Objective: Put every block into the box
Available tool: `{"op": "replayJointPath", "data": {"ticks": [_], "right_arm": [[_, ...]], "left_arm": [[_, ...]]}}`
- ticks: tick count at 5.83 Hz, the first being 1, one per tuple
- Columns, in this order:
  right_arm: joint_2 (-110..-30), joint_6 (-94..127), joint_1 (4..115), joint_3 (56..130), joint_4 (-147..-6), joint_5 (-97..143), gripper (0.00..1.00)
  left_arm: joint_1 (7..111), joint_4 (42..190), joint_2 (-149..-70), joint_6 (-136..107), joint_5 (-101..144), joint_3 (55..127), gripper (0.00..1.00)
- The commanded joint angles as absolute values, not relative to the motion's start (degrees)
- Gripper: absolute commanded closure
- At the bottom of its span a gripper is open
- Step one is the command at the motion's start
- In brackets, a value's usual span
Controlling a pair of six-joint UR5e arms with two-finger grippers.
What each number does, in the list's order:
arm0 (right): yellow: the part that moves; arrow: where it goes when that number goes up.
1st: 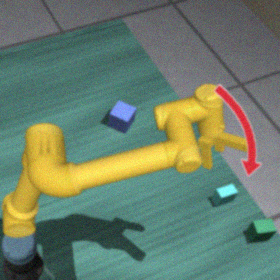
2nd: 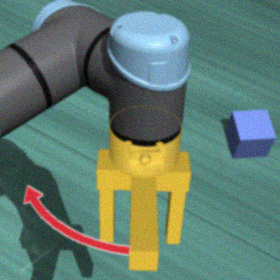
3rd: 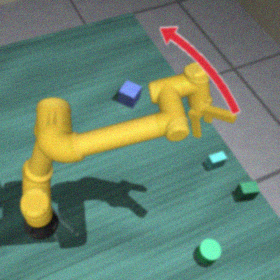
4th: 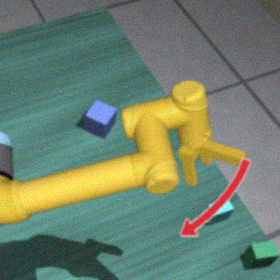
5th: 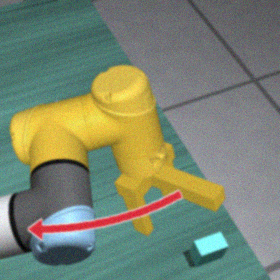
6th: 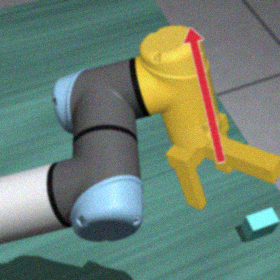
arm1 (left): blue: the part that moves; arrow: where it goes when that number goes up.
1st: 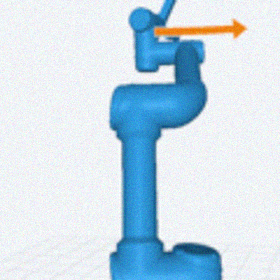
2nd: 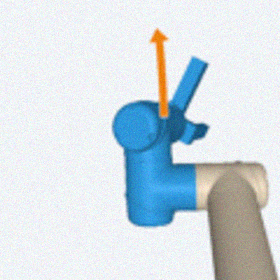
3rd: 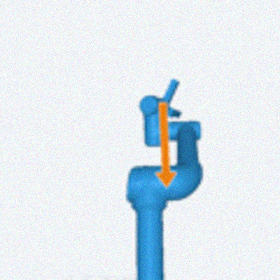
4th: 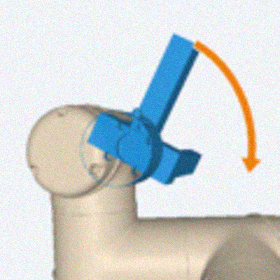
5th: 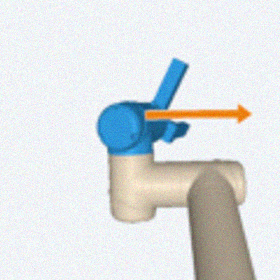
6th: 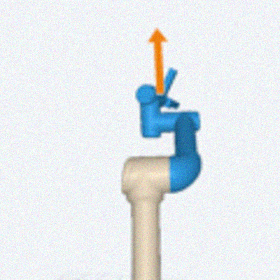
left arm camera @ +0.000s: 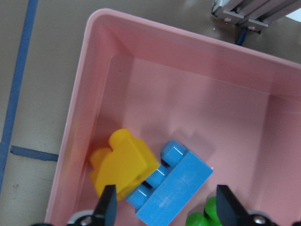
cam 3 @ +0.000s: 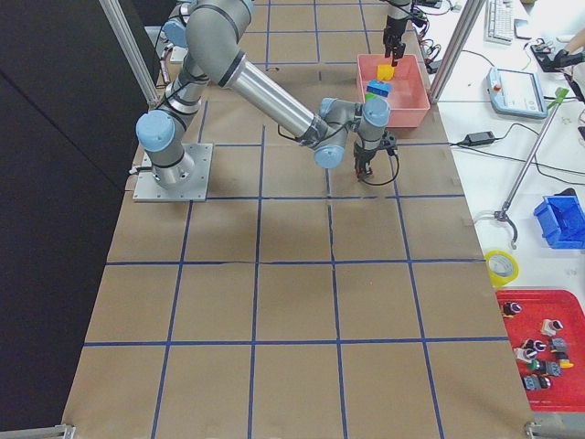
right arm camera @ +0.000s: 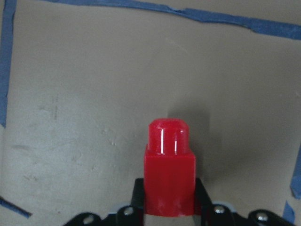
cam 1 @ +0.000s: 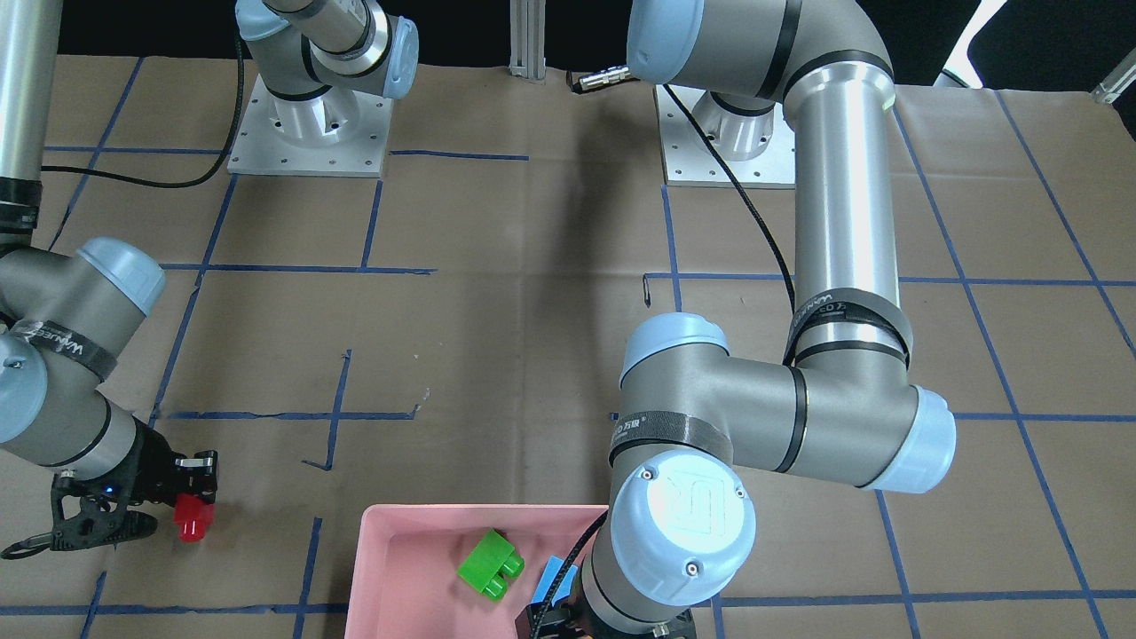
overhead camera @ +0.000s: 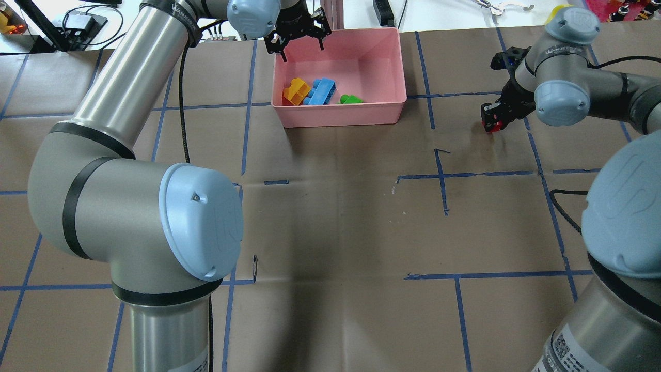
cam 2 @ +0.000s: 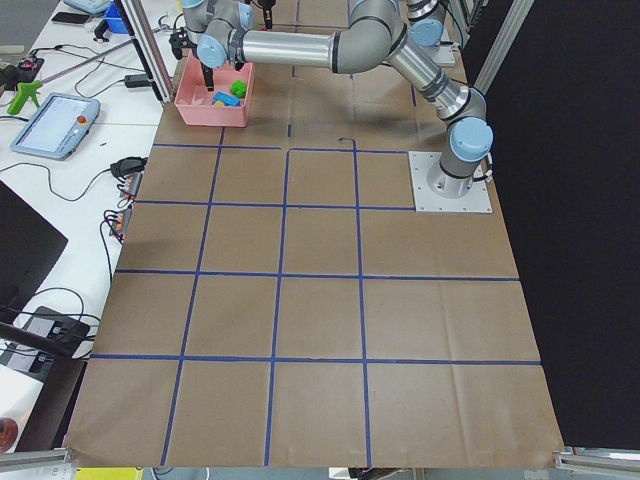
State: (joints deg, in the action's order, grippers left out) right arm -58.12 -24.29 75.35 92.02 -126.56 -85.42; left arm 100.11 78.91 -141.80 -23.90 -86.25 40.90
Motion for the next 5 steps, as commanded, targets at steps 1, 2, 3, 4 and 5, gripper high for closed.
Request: {"op": "replayJointPath", "data": {"ticks": [1,2,3,4,5], "right_arm": [[-59.8,-24.1,75.5,88.0,-125.3,-85.3,0.92],[-61.5,-23.5,75.8,85.6,-117.9,-84.9,0.93],[-62.6,-20.5,77.8,79.9,-106.0,-84.7,0.95],[-62.2,-16.3,81.3,75.5,-99.6,-84.6,0.95],[-61.9,-13.0,84.6,75.1,-99.7,-83.2,0.95]], "left_arm": [[99.1,82.4,-134.9,-22.1,-86.3,41.5,0.00],[96.3,89.0,-130.3,-16.1,-86.2,41.7,0.01],[92.6,93.7,-126.3,-8.1,-86.0,44.4,0.01],[89.8,94.8,-120.3,-2.3,-86.1,51.0,0.01],[88.6,94.7,-113.6,1.0,-86.4,59.9,0.01]]}}
